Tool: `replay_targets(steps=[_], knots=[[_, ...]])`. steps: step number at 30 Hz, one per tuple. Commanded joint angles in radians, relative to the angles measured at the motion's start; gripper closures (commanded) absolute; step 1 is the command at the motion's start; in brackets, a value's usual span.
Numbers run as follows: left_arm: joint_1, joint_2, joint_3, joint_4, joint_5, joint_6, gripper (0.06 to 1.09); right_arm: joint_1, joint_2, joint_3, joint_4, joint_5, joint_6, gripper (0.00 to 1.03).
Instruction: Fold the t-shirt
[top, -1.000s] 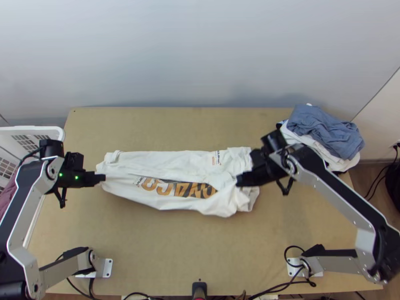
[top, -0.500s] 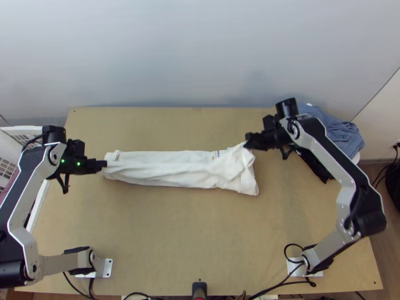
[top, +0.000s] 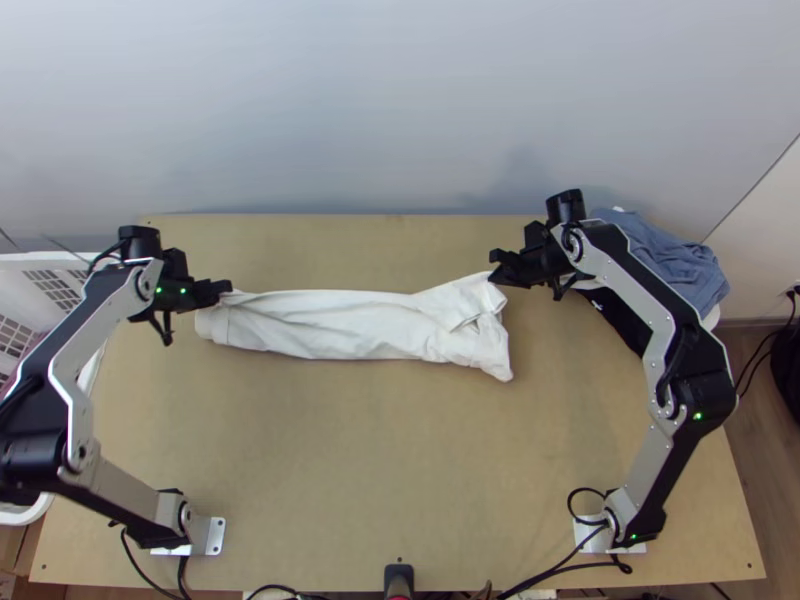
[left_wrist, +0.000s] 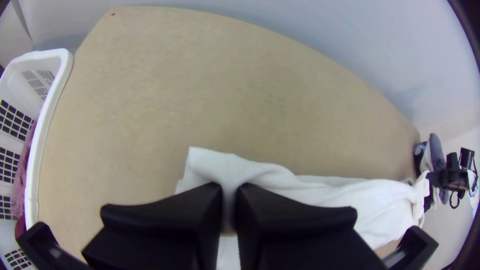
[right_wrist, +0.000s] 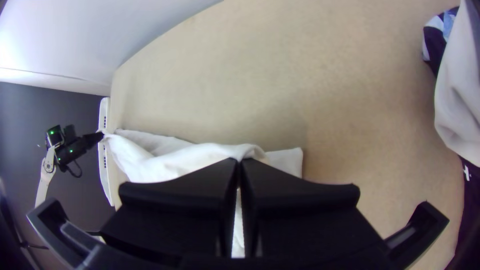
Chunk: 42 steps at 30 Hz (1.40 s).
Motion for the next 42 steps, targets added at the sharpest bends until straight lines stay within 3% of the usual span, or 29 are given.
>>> replay_targets(steps=[1, 3, 5, 6, 10, 11, 12, 20, 25, 42], knots=[[-0.025, 0.134, 0.053, 0.072, -0.021, -0.028, 0.58, -0.019, 0.059, -0.021, 0.011, 0.002, 0.002, 1.0], [-0.038, 0.131, 0.027, 0.087, -0.021, -0.02, 0.34, -0.019, 0.065, -0.029, 0.013, 0.001, 0.005, 1.0], [-0.049, 0.129, 0.01, 0.082, -0.02, -0.028, 0.19, -0.016, 0.065, -0.032, 0.033, -0.004, 0.005, 0.95], [-0.054, 0.129, 0.004, 0.081, -0.02, -0.029, 0.1, -0.016, 0.064, -0.03, 0.034, -0.009, 0.015, 0.82], [-0.061, 0.1, -0.01, 0.084, -0.021, -0.029, 0.1, -0.008, 0.046, -0.01, 0.033, -0.03, 0.05, 0.22], [-0.06, 0.083, -0.014, 0.082, -0.021, -0.025, 0.1, -0.005, 0.038, -0.001, 0.028, -0.03, 0.05, 0.09], [-0.052, 0.065, -0.019, 0.079, -0.021, -0.02, 0.1, -0.002, 0.03, 0.011, 0.021, -0.032, 0.05, 0.05], [0.032, -0.043, -0.047, 0.003, -0.021, 0.087, 0.1, 0.044, -0.068, 0.103, 0.017, -0.033, 0.05, 0.04], [0.046, -0.05, -0.102, -0.002, -0.02, 0.141, 0.1, 0.123, -0.076, 0.198, -0.055, -0.033, 0.045, 0.04], [-0.055, 0.046, -0.094, -0.043, -0.018, 0.127, 0.11, 0.352, -0.013, 0.237, -0.11, -0.032, 0.008, 0.04]])
